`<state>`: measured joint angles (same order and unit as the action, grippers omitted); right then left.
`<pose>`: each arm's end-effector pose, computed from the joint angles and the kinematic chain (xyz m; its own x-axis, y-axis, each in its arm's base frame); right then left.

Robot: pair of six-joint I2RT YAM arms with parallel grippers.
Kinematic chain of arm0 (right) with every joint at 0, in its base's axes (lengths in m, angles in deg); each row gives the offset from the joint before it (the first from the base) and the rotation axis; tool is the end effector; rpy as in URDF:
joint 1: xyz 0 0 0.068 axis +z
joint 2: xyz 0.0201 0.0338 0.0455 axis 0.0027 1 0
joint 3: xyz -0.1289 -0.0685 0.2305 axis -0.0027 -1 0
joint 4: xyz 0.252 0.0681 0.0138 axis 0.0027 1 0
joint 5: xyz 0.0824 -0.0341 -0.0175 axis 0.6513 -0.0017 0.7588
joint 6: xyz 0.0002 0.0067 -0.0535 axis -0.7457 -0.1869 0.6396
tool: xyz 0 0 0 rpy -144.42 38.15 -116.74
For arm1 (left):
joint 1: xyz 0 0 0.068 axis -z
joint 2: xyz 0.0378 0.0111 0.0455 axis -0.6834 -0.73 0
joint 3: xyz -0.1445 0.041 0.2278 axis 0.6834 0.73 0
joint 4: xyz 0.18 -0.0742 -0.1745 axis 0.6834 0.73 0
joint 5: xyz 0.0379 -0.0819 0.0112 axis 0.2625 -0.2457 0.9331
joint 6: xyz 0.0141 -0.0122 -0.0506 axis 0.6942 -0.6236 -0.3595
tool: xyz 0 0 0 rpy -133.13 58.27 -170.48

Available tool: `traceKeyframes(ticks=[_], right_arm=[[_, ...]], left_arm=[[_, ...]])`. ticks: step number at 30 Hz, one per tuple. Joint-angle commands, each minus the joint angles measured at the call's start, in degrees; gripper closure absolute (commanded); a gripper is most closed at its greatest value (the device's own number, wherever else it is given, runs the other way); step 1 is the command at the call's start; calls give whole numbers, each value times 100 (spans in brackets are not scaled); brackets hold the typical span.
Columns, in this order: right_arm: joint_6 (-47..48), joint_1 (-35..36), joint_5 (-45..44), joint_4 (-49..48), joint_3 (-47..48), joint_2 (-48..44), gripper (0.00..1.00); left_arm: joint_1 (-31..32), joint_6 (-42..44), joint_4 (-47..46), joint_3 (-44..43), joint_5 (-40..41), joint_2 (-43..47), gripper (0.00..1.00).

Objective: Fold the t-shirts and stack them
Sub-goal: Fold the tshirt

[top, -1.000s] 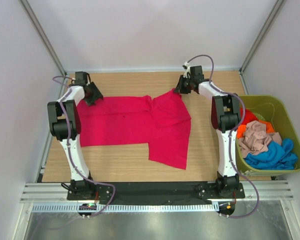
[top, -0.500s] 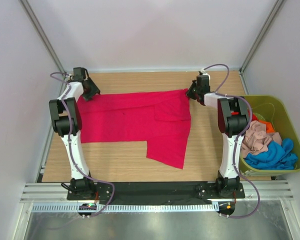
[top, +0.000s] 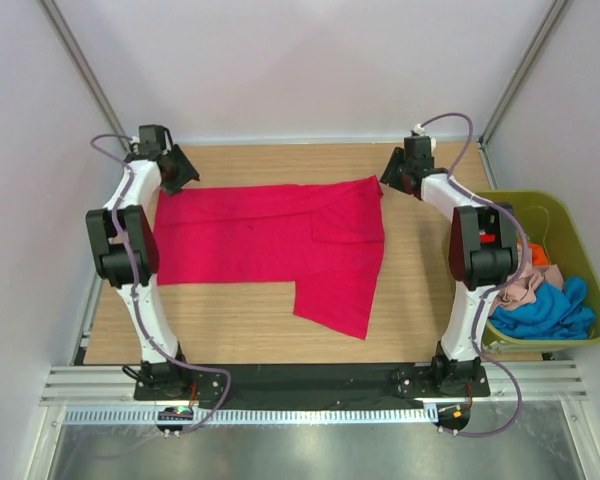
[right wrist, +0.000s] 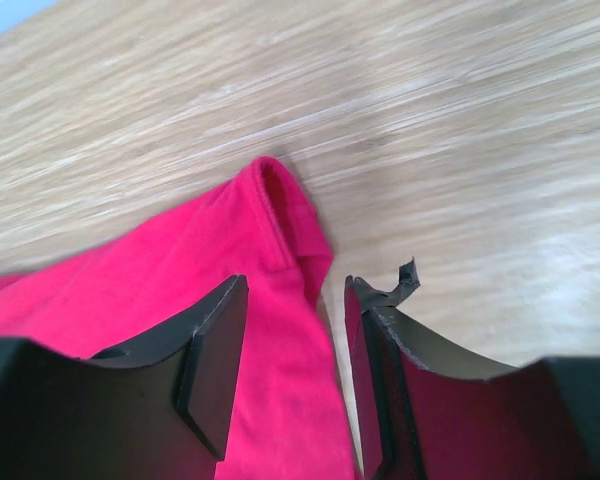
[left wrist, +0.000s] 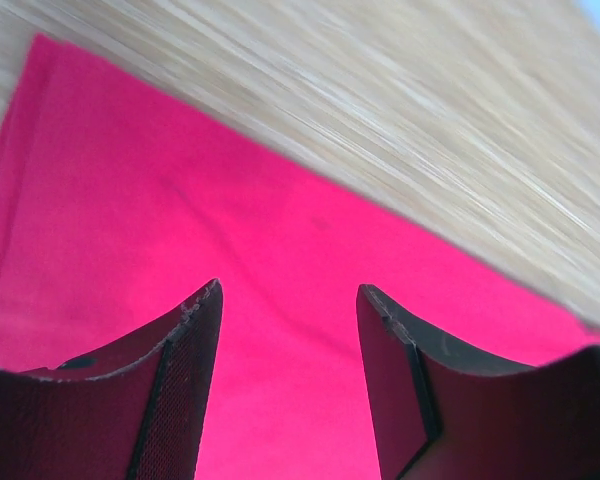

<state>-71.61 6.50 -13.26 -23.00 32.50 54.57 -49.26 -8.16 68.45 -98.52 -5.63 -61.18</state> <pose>0.4534 0.0488 0.2001 -0.6057 0.3713 -0.7037 0.2062 0.9275 0.3119 0.4706 0.0480 0.2255 -0.6279 -0.6118 -0.4811 -0.4755 0.7909 -0.3852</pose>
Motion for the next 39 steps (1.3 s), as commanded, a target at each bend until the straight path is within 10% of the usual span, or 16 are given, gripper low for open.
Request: traceKeyframes(ticks=[1,14,39], right_arm=[[310,-28,8,1100,178,-753,49],[415,-28,1195,838,-1537,-1388,57],[161,-28,1195,504,-2144,-1353,72]], left_arm=[[473,69,-253,480,-258,1331,42],[3233,-607,-1678,2187,-821,1932,51],[3744,-906,-1924,1414,-917,-47,56]])
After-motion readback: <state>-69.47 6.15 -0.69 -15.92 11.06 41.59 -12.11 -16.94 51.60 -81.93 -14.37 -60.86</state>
